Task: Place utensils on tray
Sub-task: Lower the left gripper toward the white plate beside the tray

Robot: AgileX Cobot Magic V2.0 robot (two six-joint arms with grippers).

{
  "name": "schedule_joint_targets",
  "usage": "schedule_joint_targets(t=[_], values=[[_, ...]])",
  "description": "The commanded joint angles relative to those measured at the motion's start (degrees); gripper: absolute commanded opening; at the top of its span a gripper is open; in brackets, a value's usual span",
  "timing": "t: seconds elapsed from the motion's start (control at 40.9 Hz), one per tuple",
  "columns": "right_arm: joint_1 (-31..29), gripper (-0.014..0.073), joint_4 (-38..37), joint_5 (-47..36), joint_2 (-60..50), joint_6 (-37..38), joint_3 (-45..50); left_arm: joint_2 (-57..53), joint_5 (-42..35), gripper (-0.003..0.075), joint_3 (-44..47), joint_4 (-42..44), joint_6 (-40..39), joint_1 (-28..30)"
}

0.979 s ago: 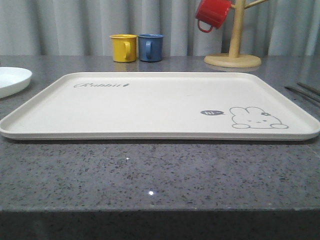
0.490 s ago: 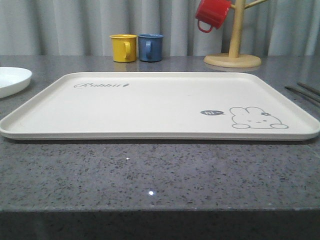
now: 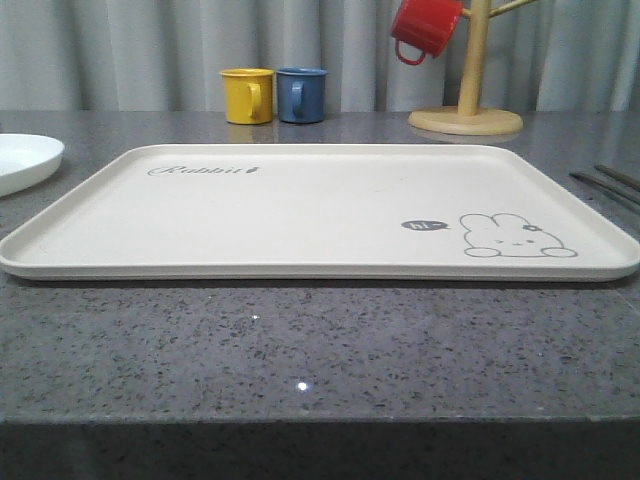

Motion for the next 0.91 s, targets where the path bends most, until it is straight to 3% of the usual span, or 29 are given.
schedule_joint_targets(t=[0.0,0.122,0.318,0.636,0.734,0.881], values=[[-0.39,-0.0068,-0.62,-2.73,-0.99,-0.26,-2.22,-1.32,-5.91,-0.0018,-1.55,-2.94,-0.51,0.2],[-0.39,-0.0068,-0.62,2.55,-0.99,-0.26,-7.09,-1.18,-4.2,-0.0018,-6.07,-4.44,-0.51,0.2],[-0.39,-0.0068,-0.62,12.19,0.98,-0.31,-17.44,2.0,5.39,-0.0018,-17.65,-4.44,-0.51,0.2],[-0.39,-0.0068,-0.62,27.97,16.64,-0.31,-34.82,15.94,23.93,-0.0018,-36.99,-3.61,-0.51,0.2],[-0.39,-0.0068,-0.62,32.83,22.12,-0.31,-38.66,20.03,26.63,-0.0018,-39.57,-3.61,-0.51,0.2],[-0.39,-0.0068,-0.62,33.42,27.47,-0.31,-39.18,23.55,27.29,-0.0018,-39.22,-3.72,-0.51,0.2]])
